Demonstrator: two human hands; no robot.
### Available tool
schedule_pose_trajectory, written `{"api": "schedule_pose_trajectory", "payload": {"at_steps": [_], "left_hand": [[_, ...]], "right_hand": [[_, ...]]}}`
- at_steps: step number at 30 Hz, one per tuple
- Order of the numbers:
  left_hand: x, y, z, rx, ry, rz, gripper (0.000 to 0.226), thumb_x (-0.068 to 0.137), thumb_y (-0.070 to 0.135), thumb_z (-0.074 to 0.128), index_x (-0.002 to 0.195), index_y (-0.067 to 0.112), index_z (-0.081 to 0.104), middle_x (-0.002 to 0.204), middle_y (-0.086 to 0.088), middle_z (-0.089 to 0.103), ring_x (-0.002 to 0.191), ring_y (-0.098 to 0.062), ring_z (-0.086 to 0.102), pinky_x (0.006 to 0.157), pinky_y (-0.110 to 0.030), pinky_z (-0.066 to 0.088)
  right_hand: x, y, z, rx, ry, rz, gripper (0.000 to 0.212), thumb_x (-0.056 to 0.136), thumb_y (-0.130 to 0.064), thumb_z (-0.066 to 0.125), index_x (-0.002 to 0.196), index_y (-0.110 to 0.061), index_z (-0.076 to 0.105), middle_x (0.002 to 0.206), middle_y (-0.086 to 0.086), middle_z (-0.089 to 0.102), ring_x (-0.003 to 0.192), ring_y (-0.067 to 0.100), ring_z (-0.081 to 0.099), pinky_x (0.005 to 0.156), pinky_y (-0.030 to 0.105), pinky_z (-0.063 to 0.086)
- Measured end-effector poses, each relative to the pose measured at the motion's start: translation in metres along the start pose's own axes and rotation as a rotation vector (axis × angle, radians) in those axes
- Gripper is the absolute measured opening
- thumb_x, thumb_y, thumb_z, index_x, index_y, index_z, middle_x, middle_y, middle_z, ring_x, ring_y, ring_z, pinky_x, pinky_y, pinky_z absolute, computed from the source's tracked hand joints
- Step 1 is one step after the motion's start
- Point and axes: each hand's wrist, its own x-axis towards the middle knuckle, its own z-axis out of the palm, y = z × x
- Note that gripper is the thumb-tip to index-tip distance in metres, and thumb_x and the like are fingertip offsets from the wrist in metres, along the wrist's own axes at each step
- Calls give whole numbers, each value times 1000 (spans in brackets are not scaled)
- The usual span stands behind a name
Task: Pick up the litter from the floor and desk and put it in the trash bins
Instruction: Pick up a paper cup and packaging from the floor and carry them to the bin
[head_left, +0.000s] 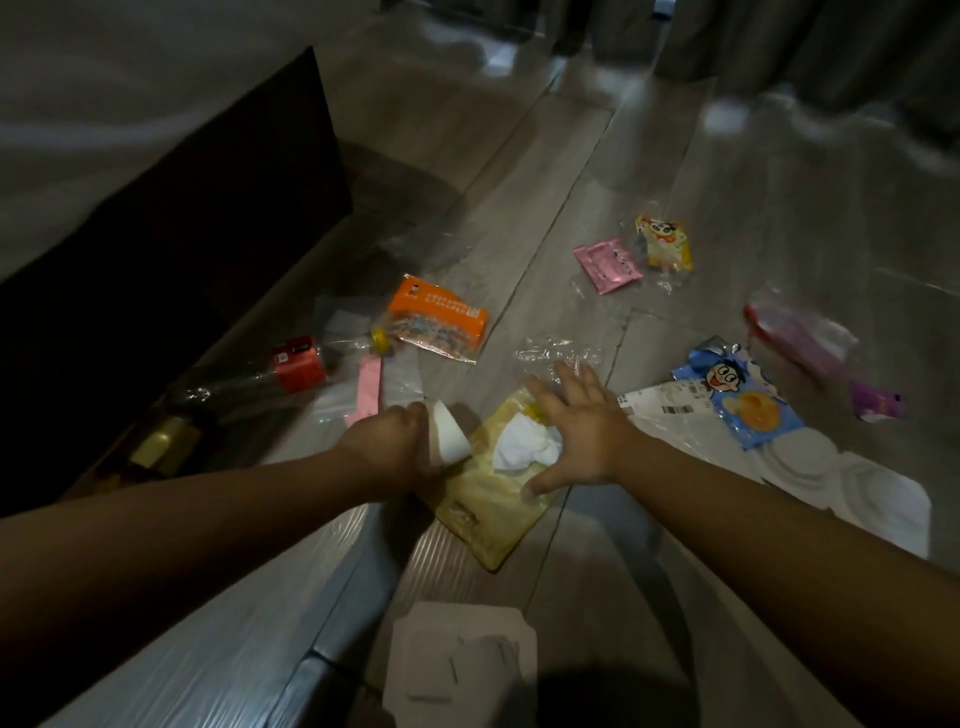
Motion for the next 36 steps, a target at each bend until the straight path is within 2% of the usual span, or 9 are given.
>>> {"api": "schedule_pose_trajectory", "payload": {"at_steps": [5,11,15,18,21,24,28,32,36], "left_hand": [[-3,-11,-2,-61,50,-3,68,80,44,69,133,14,38,131,-10,53,116,-26,54,96,-43,48],[-14,-29,-1,-118,66,-3,72,75,51,71,132,20,40,127,-6,56,112,-23,55,92,-40,50],[-31,-39,9,-99,40,-8,77,77,50,70,138,18,35,130,-7,54,110,-23,57,91,-37,50],[-43,-44,14,-78,31,5,79,78,51,69,141,18,32,130,-7,54,107,-23,58,89,-36,51],[-51,-50,15,-98,30,7,77,77,51,70,138,18,36,127,-7,55,102,-21,60,87,-36,53],[-54,-56,14,-102,29,-21,74,77,48,71,135,17,39,122,-6,56,94,-17,60,81,-34,53],[-52,-60,16,-81,64,-19,72,74,48,73,131,17,42,119,-5,58,91,-15,54,73,-29,47],[-51,-64,16,-87,73,-16,70,75,49,73,130,17,43,119,-5,59,96,-19,59,80,-35,52],[-50,-70,15,-109,100,-18,72,72,52,73,129,18,44,116,-4,60,91,-17,57,79,-33,49]], "right_hand": [[9,2,13,15,-104,61,145,38,-85,69,148,-39,-13,160,11,-11,145,39,-6,115,54,13],[-4,-7,27,120,-73,126,143,28,-99,50,148,-41,0,159,9,4,145,37,7,116,50,18],[-28,-27,26,212,-176,200,140,35,-99,50,150,-39,-2,160,6,-2,146,36,8,114,48,18],[-54,-46,28,266,-185,161,135,48,-90,59,152,-34,-5,161,5,0,146,34,8,115,47,17],[-86,-62,35,354,-124,84,136,49,-76,73,150,-39,-9,161,3,-8,147,35,-4,117,53,11],[-110,-77,45,187,-162,-16,145,44,-78,74,144,-42,-25,158,-2,-26,144,32,-24,115,57,4],[-121,-94,64,80,-95,-154,145,46,-76,74,142,-41,-29,151,-6,-41,135,26,-42,113,62,-7],[-108,-92,74,-65,-85,-159,147,49,-75,75,143,-36,-30,148,0,-45,133,31,-45,110,68,-9],[-89,-84,80,-24,-129,-84,150,41,-82,71,140,-40,-35,147,-1,-46,134,35,-42,109,70,-5]]}}
